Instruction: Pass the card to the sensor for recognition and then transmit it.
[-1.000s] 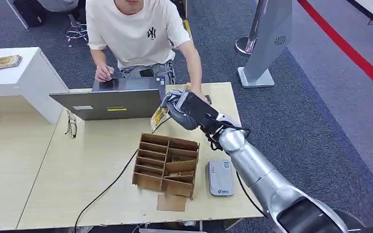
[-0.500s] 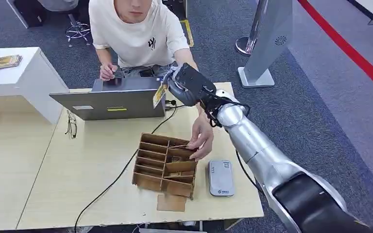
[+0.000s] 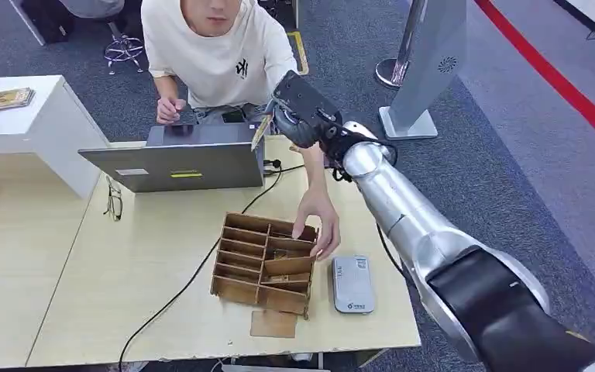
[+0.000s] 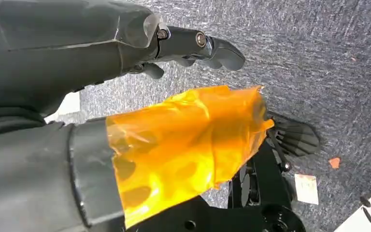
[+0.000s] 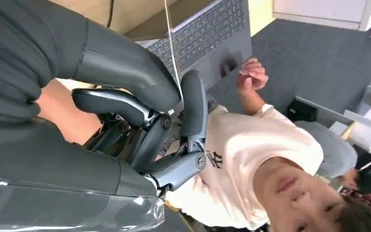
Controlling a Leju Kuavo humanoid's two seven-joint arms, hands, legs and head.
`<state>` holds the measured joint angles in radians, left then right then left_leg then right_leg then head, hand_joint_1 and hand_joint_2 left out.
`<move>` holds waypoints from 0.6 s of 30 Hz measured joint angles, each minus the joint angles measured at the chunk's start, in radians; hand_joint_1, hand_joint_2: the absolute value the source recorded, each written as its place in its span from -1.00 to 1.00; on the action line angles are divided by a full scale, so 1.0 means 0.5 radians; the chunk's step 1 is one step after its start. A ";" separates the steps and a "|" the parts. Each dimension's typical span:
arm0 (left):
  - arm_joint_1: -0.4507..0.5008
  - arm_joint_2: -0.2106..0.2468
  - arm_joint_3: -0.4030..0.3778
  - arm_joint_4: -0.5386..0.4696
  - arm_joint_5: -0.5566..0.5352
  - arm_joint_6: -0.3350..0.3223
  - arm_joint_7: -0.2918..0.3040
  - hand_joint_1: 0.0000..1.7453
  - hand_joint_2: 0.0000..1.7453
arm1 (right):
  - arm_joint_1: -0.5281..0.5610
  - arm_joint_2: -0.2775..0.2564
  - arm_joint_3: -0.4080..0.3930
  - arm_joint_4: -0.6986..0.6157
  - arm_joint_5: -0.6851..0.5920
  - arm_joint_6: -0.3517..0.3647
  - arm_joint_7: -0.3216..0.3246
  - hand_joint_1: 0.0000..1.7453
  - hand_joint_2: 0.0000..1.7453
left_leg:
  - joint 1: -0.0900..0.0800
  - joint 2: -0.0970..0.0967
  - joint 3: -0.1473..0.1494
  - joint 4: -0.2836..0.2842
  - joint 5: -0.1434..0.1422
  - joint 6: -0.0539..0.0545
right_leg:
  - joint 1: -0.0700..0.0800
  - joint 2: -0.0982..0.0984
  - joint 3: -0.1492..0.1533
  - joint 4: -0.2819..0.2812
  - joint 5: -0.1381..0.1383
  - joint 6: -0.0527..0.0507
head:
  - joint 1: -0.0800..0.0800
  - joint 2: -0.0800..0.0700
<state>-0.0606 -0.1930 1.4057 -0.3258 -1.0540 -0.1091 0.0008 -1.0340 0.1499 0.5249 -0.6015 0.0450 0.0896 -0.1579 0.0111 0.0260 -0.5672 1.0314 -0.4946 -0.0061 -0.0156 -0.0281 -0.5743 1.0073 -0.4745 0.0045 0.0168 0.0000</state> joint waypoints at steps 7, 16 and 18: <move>-0.002 0.020 -0.028 0.021 -0.010 0.007 0.017 -1.00 -1.00 | -0.068 0.023 -0.018 0.173 0.039 -0.087 0.075 1.00 1.00 | 0.000 0.000 0.000 0.000 0.000 0.000 | 0.000 0.000 0.000 0.000 0.000 0.000 | -0.001 0.000; -0.007 0.035 -0.057 0.041 -0.007 0.026 0.034 -1.00 -1.00 | -0.084 0.037 -0.062 0.300 0.111 -0.156 0.110 1.00 1.00 | 0.000 -0.001 0.000 0.000 0.000 -0.001 | 0.000 0.000 0.000 0.000 0.000 0.000 | 0.000 0.000; -0.009 0.038 -0.066 0.047 -0.005 0.027 0.037 -1.00 -1.00 | -0.084 0.040 -0.063 0.316 0.122 -0.161 0.122 1.00 1.00 | 0.000 -0.001 0.000 0.000 0.001 -0.001 | 0.000 -0.001 0.000 0.000 0.000 0.000 | 0.000 0.000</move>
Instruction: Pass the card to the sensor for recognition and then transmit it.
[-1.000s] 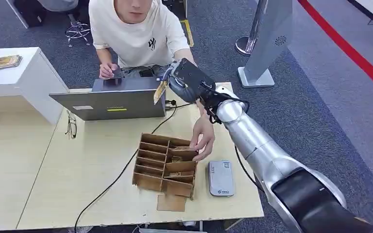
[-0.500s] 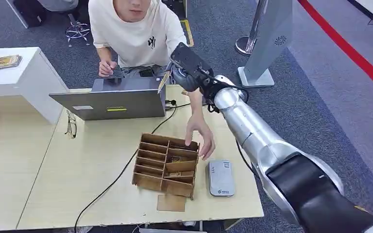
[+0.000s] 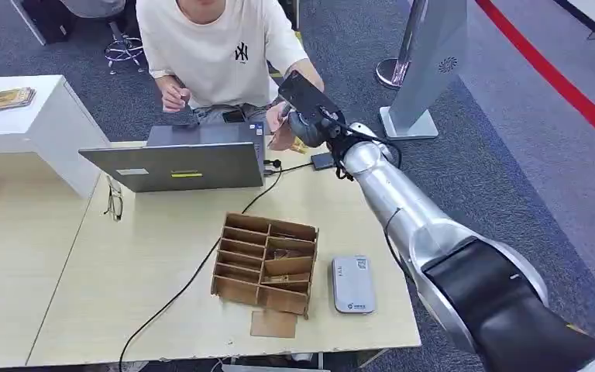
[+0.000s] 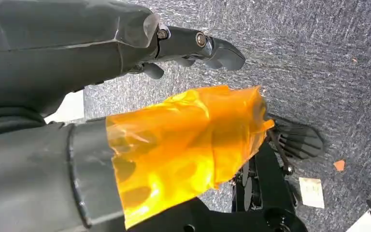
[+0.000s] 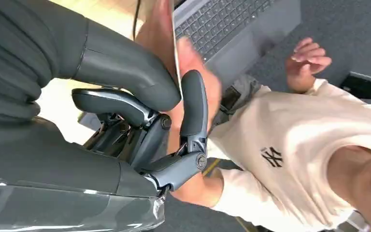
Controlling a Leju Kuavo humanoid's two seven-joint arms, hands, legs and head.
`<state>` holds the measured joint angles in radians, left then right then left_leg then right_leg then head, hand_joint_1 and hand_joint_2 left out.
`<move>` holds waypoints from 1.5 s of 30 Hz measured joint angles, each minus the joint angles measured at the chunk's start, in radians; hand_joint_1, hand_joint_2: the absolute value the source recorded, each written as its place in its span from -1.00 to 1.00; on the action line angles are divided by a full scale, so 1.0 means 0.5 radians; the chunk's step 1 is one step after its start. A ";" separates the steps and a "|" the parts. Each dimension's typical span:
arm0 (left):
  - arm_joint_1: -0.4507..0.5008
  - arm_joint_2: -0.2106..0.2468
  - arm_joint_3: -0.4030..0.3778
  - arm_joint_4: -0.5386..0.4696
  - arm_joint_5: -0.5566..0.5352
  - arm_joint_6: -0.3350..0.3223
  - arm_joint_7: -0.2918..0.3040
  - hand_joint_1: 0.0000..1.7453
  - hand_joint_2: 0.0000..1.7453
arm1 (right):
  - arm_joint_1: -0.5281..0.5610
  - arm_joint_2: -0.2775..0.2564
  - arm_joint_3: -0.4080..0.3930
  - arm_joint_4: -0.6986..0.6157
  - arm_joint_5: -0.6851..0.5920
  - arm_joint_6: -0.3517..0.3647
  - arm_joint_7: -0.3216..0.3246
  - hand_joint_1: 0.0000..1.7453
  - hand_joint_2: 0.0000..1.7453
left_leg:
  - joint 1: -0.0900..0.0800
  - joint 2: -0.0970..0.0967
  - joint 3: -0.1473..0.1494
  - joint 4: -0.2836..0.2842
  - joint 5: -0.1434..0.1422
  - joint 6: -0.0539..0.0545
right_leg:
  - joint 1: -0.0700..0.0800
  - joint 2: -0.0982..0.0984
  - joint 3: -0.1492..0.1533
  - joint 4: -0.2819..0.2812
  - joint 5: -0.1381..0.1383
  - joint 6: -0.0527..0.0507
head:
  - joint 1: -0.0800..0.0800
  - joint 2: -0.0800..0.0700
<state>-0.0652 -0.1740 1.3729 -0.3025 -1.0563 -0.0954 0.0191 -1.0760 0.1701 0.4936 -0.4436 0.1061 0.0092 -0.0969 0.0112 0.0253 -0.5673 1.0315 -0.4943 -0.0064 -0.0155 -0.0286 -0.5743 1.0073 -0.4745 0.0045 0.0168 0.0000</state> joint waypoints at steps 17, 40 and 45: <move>-0.009 0.001 -0.011 0.005 0.048 0.000 0.004 -1.00 -1.00 | 0.004 0.041 -0.026 0.032 0.081 0.009 -0.077 -1.00 1.00 | 0.000 0.001 0.000 0.000 0.000 0.000 | 0.000 0.001 -0.001 0.000 0.000 0.000 | 0.000 0.000; 0.000 -0.038 -0.011 0.005 0.195 -0.009 -0.043 -1.00 -1.00 | 0.819 -0.002 -0.285 -0.963 -0.995 0.712 -0.394 -1.00 1.00 | 0.000 0.001 0.000 0.000 0.000 -0.001 | 0.000 0.001 -0.001 -0.001 0.000 0.000 | 0.000 0.000; 0.017 -0.054 -0.011 0.005 0.226 -0.031 -0.043 -1.00 -1.00 | 0.992 -0.056 -0.284 -1.124 -1.138 0.862 -0.387 -1.00 1.00 | 0.000 0.001 -0.001 0.000 0.000 -0.001 | 0.000 0.001 -0.001 -0.001 0.000 0.000 | 0.000 0.000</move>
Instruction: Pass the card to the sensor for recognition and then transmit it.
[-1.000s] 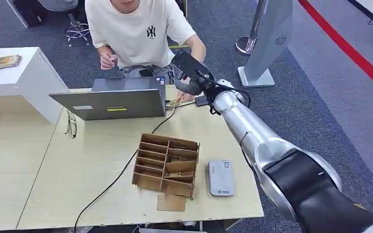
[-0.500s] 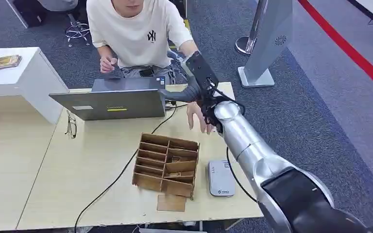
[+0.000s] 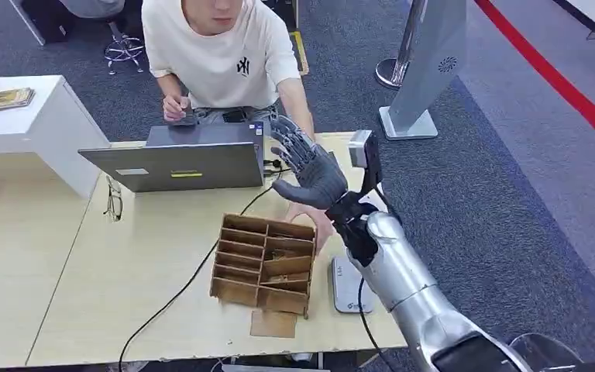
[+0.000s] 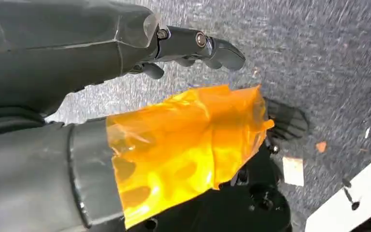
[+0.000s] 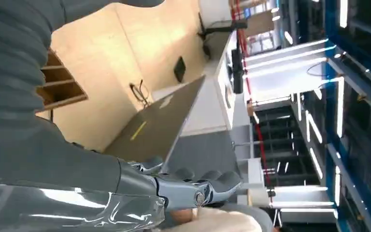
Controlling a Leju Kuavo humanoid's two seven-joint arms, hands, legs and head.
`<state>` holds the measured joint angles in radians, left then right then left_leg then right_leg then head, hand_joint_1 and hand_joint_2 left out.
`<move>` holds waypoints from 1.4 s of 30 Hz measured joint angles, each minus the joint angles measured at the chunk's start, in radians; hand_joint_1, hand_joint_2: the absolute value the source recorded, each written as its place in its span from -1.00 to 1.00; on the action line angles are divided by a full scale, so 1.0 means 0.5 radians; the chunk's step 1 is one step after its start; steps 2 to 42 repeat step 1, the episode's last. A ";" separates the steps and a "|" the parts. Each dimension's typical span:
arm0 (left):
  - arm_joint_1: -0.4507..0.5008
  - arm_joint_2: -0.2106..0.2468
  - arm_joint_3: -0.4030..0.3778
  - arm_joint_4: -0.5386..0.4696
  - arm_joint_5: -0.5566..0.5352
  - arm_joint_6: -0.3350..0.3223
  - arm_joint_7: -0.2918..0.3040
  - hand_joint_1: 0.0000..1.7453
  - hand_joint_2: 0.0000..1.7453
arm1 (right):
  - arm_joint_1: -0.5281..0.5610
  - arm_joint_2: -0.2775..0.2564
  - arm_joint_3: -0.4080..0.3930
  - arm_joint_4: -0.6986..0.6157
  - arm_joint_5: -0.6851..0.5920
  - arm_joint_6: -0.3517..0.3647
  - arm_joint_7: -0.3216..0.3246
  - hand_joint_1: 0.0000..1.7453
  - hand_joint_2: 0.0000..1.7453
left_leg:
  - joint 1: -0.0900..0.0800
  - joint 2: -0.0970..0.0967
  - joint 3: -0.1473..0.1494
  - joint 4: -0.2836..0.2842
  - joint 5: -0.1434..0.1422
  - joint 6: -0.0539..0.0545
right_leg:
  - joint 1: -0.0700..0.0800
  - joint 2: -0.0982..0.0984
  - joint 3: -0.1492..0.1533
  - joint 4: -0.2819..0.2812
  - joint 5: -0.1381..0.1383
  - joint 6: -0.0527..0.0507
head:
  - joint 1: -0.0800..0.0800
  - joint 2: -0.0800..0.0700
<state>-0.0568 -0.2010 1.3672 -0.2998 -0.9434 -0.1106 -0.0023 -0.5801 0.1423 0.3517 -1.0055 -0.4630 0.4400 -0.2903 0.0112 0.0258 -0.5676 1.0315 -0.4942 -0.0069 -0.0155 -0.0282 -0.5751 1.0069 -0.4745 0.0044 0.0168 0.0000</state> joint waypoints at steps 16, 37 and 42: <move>0.003 -0.003 0.000 0.000 0.002 -0.001 0.000 -1.00 -1.00 | 0.030 -0.012 0.002 -0.025 -0.025 0.047 0.001 -1.00 1.00 | 0.000 0.000 0.000 0.000 0.000 0.000 | 0.000 0.000 0.000 0.000 0.000 0.000 | 0.001 0.000; 0.003 -0.003 0.000 0.000 0.002 -0.001 0.000 -1.00 -1.00 | 0.030 -0.012 0.002 -0.025 -0.025 0.047 0.001 -1.00 1.00 | 0.000 0.000 0.000 0.000 0.000 0.000 | 0.000 0.000 0.000 0.000 0.000 0.000 | 0.001 0.000; 0.003 -0.003 0.000 0.000 0.002 -0.001 0.000 -1.00 -1.00 | 0.030 -0.012 0.002 -0.025 -0.025 0.047 0.001 -1.00 1.00 | 0.000 0.000 0.000 0.000 0.000 0.000 | 0.000 0.000 0.000 0.000 0.000 0.000 | 0.001 0.000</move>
